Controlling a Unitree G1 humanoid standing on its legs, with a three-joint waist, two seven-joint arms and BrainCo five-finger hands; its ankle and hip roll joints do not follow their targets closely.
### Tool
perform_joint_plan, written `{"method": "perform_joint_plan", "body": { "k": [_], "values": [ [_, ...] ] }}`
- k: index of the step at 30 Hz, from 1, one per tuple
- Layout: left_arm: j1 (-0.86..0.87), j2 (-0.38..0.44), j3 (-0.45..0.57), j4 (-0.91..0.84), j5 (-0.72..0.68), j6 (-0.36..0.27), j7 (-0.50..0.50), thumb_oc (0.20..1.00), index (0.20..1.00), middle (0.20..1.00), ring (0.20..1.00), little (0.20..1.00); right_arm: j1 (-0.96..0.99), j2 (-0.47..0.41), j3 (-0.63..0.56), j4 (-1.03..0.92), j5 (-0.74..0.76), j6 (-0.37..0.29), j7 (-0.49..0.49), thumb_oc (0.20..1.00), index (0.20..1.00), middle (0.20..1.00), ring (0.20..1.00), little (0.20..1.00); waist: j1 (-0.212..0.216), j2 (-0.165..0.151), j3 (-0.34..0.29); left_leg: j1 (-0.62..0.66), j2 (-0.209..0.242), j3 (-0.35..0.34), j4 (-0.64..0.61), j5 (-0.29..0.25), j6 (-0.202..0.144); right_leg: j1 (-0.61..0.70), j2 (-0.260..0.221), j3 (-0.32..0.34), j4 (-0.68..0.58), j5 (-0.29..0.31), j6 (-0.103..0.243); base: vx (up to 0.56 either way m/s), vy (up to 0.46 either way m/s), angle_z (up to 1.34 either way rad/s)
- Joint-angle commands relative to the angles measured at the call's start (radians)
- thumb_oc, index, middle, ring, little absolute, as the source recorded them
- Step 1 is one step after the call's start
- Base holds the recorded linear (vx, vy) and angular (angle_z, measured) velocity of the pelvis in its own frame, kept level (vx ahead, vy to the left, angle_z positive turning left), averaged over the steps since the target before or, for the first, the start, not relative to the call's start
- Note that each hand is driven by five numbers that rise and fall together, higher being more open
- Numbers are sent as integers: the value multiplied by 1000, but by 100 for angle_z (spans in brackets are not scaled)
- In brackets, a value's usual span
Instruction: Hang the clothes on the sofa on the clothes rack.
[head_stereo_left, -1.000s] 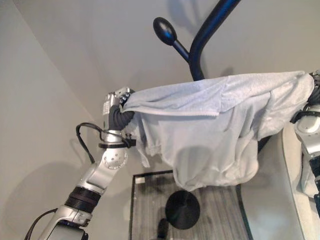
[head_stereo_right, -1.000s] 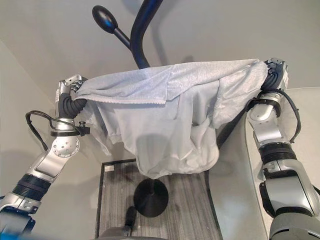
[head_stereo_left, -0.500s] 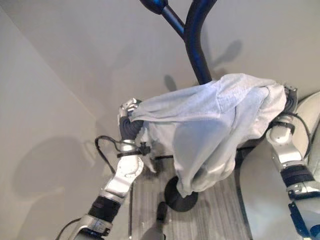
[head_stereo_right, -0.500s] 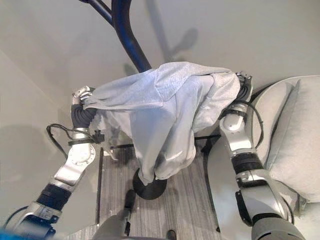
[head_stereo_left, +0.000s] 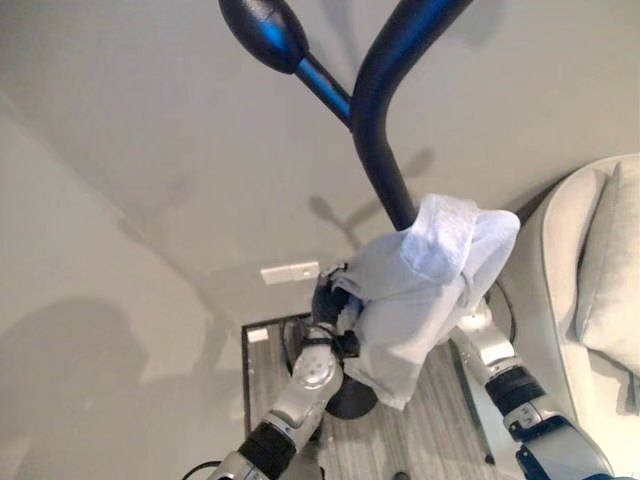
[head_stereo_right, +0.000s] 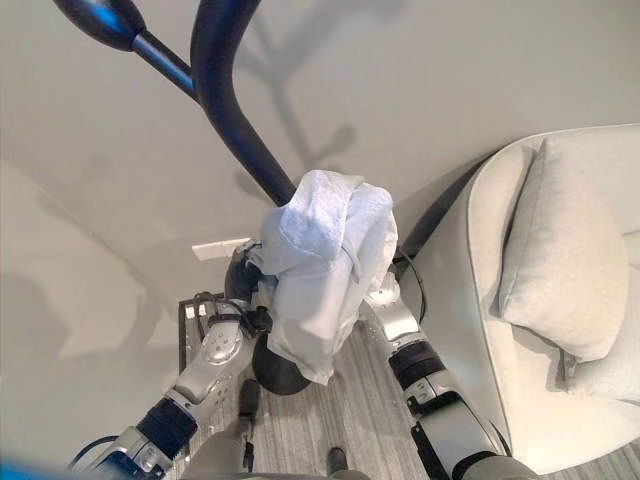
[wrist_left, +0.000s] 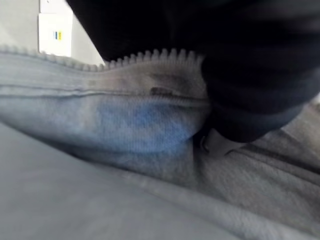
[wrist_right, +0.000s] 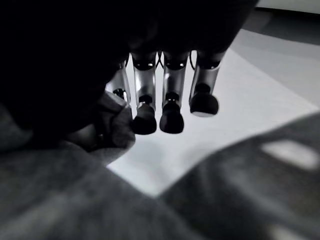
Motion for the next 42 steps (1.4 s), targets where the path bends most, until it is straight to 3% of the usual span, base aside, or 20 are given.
{"method": "perform_joint_plan", "body": {
  "k": [1, 2, 12, 19, 30, 33, 34, 37, 40, 42],
  "values": [
    [40, -2, 30, 35, -70, 1, -4, 1000, 1000, 1000, 1000, 1000, 12, -29, -1, -65, 41, -12, 28, 630, 630, 630, 630, 630, -2, 1, -50, -48, 41, -38, -19, 8, -44, -5, 52, -21, 20, 58, -42, -28, 1, 3],
    [50, 0, 34, 34, -79, 5, -9, 1000, 1000, 1000, 1000, 1000, 17, -37, -3, -75, 46, -8, 34, 1000, 1000, 1000, 1000, 1000, -2, 2, -54, -46, 42, -36, -19, 7, -44, -3, 52, -22, 21, 57, -41, 0, 0, 0],
    [149, 44, 141, 79, -106, 68, -29, 1000, 1000, 1000, 1000, 1000, 147, -87, -105, -175, -46, 41, 6, 1000, 1000, 1000, 1000, 1000, -14, 12, -94, -15, 48, -24, -19, -2, -42, 19, 48, -31, 29, 55, -35, 0, 0, 0],
    [277, 59, 357, 227, -113, 94, -19, 1000, 1000, 1000, 1000, 1000, 386, -89, -268, -268, -171, 62, -13, 1000, 1000, 1000, 1000, 1000, -38, 35, -130, 23, 54, -10, -19, -9, -38, 37, 40, -28, 45, 52, -28, -12, 18, -3],
    [321, 20, 533, 470, -204, 101, -31, 1000, 1000, 1000, 1000, 1000, 539, -96, -403, -235, -227, 82, -8, 1000, 1000, 1000, 1000, 1000, -64, 54, -141, 33, 63, -7, -19, 0, -42, 39, 44, -32, 65, 42, -28, -57, 1, -1],
    [326, -1, 577, 576, -243, 117, -36, 1000, 1000, 1000, 1000, 1000, 596, -58, -456, -217, -167, 68, -16, 1000, 1000, 1000, 1000, 1000, -77, 65, -138, 38, 70, -6, -19, 9, -47, 37, 55, -32, 91, 26, -35, -137, -43, -3],
    [333, -24, 609, 689, -265, 137, -50, 1000, 1000, 1000, 1000, 1000, 646, -14, -485, -188, -82, 50, -16, 1000, 1000, 1000, 1000, 1000, -90, 77, -130, 41, 80, -3, -19, 19, -53, 37, 68, -30, 108, 13, -46, -156, -58, -4],
    [344, -59, 629, 813, -286, 161, -74, 1000, 1000, 1000, 1000, 1000, 666, 56, -519, -110, 106, -22, -25, 1000, 1000, 1000, 1000, 1000, -108, 98, -111, 40, 99, 1, -19, 42, -65, 31, 95, -29, 125, 1, -64, -203, -74, -5],
    [351, -98, 661, 917, -361, 172, -114, 1000, 1000, 1000, 1000, 1000, 676, 114, -526, 80, 436, -75, 106, 1000, 1000, 1000, 1000, 1000, -122, 112, -69, 27, 124, 2, -19, 89, -94, 18, 132, -26, 139, -4, -87, -246, -98, -9],
    [360, -111, 659, 934, -396, 174, -156, 1000, 1000, 1000, 1000, 1000, 668, 109, -530, 236, 510, -76, 149, 1000, 1000, 1000, 1000, 1000, -120, 121, -50, 5, 144, -2, -19, 111, -109, 8, 155, -29, 128, 15, -97, -277, -135, -24]
  ]
}}
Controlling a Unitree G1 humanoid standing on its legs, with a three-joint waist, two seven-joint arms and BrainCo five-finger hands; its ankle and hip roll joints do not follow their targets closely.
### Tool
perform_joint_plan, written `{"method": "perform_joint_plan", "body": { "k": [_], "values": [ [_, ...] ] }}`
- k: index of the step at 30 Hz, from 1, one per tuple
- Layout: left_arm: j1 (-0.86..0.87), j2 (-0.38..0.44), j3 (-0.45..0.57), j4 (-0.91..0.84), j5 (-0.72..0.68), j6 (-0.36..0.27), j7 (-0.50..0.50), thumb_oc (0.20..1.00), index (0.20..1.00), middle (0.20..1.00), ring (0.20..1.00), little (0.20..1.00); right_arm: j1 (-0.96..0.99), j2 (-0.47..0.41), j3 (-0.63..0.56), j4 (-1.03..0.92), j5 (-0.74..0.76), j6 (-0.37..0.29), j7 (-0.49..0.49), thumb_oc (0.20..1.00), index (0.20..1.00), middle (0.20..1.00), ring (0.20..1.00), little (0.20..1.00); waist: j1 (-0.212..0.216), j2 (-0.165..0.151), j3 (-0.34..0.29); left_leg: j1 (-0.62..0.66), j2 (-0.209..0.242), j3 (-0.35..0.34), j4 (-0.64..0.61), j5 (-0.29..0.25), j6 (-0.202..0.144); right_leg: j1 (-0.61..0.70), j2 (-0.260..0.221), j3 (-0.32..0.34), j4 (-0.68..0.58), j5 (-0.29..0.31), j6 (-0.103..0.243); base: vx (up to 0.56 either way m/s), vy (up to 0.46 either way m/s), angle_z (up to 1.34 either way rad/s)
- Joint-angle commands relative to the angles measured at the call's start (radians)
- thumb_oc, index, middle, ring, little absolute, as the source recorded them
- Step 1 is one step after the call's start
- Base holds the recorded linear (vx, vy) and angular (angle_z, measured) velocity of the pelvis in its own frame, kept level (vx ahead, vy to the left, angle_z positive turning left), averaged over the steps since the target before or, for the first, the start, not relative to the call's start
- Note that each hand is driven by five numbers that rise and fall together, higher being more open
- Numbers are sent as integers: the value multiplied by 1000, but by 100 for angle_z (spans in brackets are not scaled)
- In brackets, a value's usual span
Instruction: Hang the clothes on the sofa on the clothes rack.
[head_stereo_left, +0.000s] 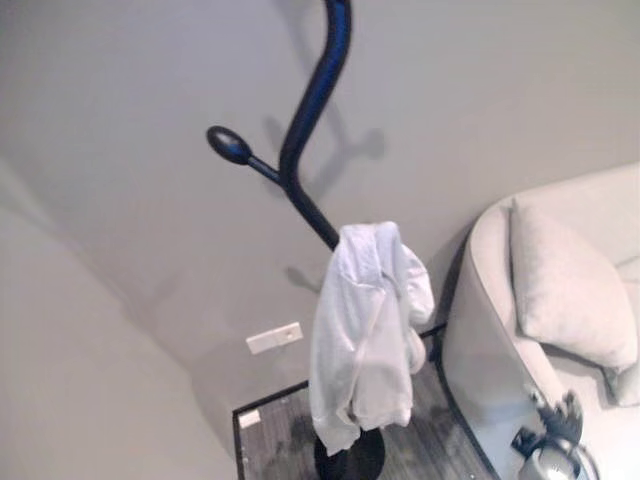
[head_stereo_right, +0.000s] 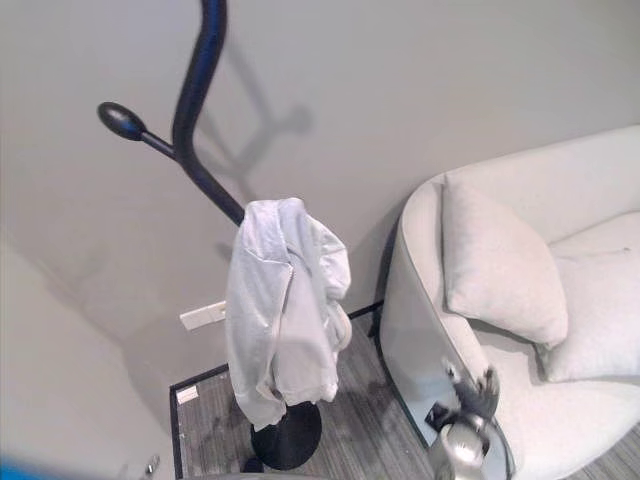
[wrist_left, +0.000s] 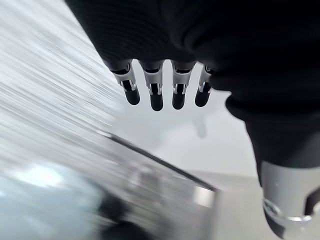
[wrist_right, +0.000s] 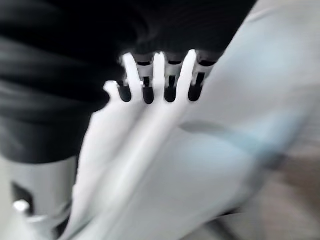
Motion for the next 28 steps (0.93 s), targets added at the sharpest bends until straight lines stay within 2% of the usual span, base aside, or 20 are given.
{"method": "perform_joint_plan", "body": {
  "k": [1, 3, 4, 6, 7, 9, 10, 11, 12, 13, 14, 15, 17, 21, 24, 28],
  "values": [
    [-66, 10, -26, -25, -56, 5, -71, 1000, 1000, 1000, 1000, 1000, -35, -48, -20, -8, 174, -57, 76, 1000, 1000, 1000, 1000, 1000, 11, -29, 84, -125, 34, -31, 2, 64, -49, 79, 32, -65, -221, 145, -42, -203, -96, -17],
    [-75, 12, -36, -11, -50, -2, -84, 1000, 1000, 1000, 1000, 1000, -66, -64, -21, 77, 193, -42, 89, 1000, 1000, 1000, 1000, 1000, 16, -28, 102, -137, 37, -33, 2, 66, -52, 66, 35, -69, -218, 152, -46, -230, -77, -4],
    [-90, 16, -46, 35, -36, -1, -106, 1000, 1000, 1000, 1000, 1000, -118, -77, -29, 236, 219, -9, 104, 1000, 1000, 1000, 1000, 1000, 19, -35, 114, -143, 26, -32, 2, 49, -36, 47, 33, -72, -222, 166, -46, -309, -103, -1],
    [-101, 18, -40, 60, -45, -12, -120, 1000, 1000, 1000, 1000, 1000, -142, -80, -63, 381, 271, 43, 143, 1000, 1000, 1000, 1000, 1000, 15, -47, 111, -119, 11, -8, 10, 11, -12, 38, 17, -83, -232, 186, -41, -195, -69, 20],
    [-105, 19, -37, 66, -50, -15, -128, 1000, 1000, 1000, 1000, 1000, -147, -84, -74, 428, 282, 64, 162, 1000, 1000, 1000, 1000, 1000, 16, -46, 104, -109, 11, -2, 17, 12, -7, 30, 15, -84, -241, 201, -41, -100, -28, 40],
    [-112, 26, -40, 83, -33, -18, -150, 1000, 1000, 1000, 1000, 1000, -149, -98, -100, 544, 289, 108, 208, 1000, 1000, 1000, 1000, 1000, 12, -57, 90, -66, -7, -2, 51, -32, 5, 29, -4, -94, -265, 223, -37, -64, -14, 31],
    [-113, 26, -40, 83, -33, -18, -151, 1000, 1000, 1000, 1000, 1000, -151, -100, -101, 547, 290, 108, 210, 1000, 1000, 1000, 1000, 1000, 13, -56, 90, -70, -6, -3, 53, -30, 5, 27, -2, -94, -267, 227, -37, -76, -20, 26],
    [-120, 28, -50, 97, -7, -12, -182, 1000, 1000, 1000, 1000, 1000, -151, -108, -119, 623, 299, 143, 249, 1000, 1000, 1000, 1000, 1000, 4, -65, 72, -17, -23, -5, 105, -108, 19, 20, -17, -110, -292, 245, -34, -49, -21, 33],
    [-123, 30, -55, 100, 2, -7, -197, 1000, 1000, 1000, 1000, 1000, -149, -110, -126, 647, 295, 161, 268, 1000, 1000, 1000, 1000, 1000, -1, -71, 62, 12, -35, -7, 130, -151, 27, 21, -21, -113, -303, 249, -34, -49, -21, 33],
    [-123, 30, -55, 101, 2, -8, -197, 1000, 1000, 1000, 1000, 1000, -150, -111, -127, 648, 296, 161, 270, 1000, 1000, 1000, 1000, 1000, -1, -71, 62, 9, -34, -8, 131, -149, 27, 20, -21, -113, -305, 253, -34, 13, -7, 22],
    [-126, 35, -57, 105, 20, -4, -216, 1000, 1000, 1000, 1000, 1000, -152, -123, -125, 684, 257, 180, 289, 1000, 1000, 1000, 1000, 1000, -7, -75, 39, 61, -53, -12, 145, -201, 39, 12, -22, -123, -318, 263, -30, 13, 1, 15],
    [-126, 35, -57, 105, 20, -4, -216, 1000, 1000, 1000, 1000, 1000, -152, -124, -125, 686, 256, 180, 290, 1000, 1000, 1000, 1000, 1000, -7, -74, 40, 63, -53, -12, 146, -204, 40, 16, -22, -124, -319, 262, -30, 21, 9, 19],
    [-131, 38, -77, 113, 65, -3, -243, 1000, 1000, 1000, 1000, 1000, -158, -137, -118, 699, 210, 188, 312, 1000, 1000, 1000, 1000, 1000, -17, -71, 12, 137, -78, -11, 128, -253, 51, 11, -19, -143, -334, 277, -23, 30, 51, 42],
    [-126, 35, -100, 126, 106, 10, -269, 1000, 1000, 1000, 1000, 1000, -165, -148, -139, 721, 200, 196, 310, 1000, 1000, 1000, 1000, 1000, -32, -42, -27, 189, -71, 12, 2, -233, 39, 7, -8, -172, -339, 283, -18, 40, 84, 13],
    [-113, 32, -106, 143, 130, 16, -285, 1000, 1000, 1000, 1000, 1000, -158, -140, -148, 739, 192, 207, 324, 1000, 1000, 1000, 1000, 1000, -31, -44, -49, 191, -76, 10, 2, -247, 36, 30, -20, -186, -363, 292, -6, 69, 88, 6],
    [-102, 33, -96, 153, 126, 17, -292, 1000, 1000, 1000, 1000, 1000, -161, -133, -151, 740, 197, 207, 329, 1000, 1000, 1000, 1000, 1000, -22, -48, -48, 197, -83, 6, 2, -256, 39, 47, -31, -183, -376, 303, 3, 45, 84, 15]
  ]
}}
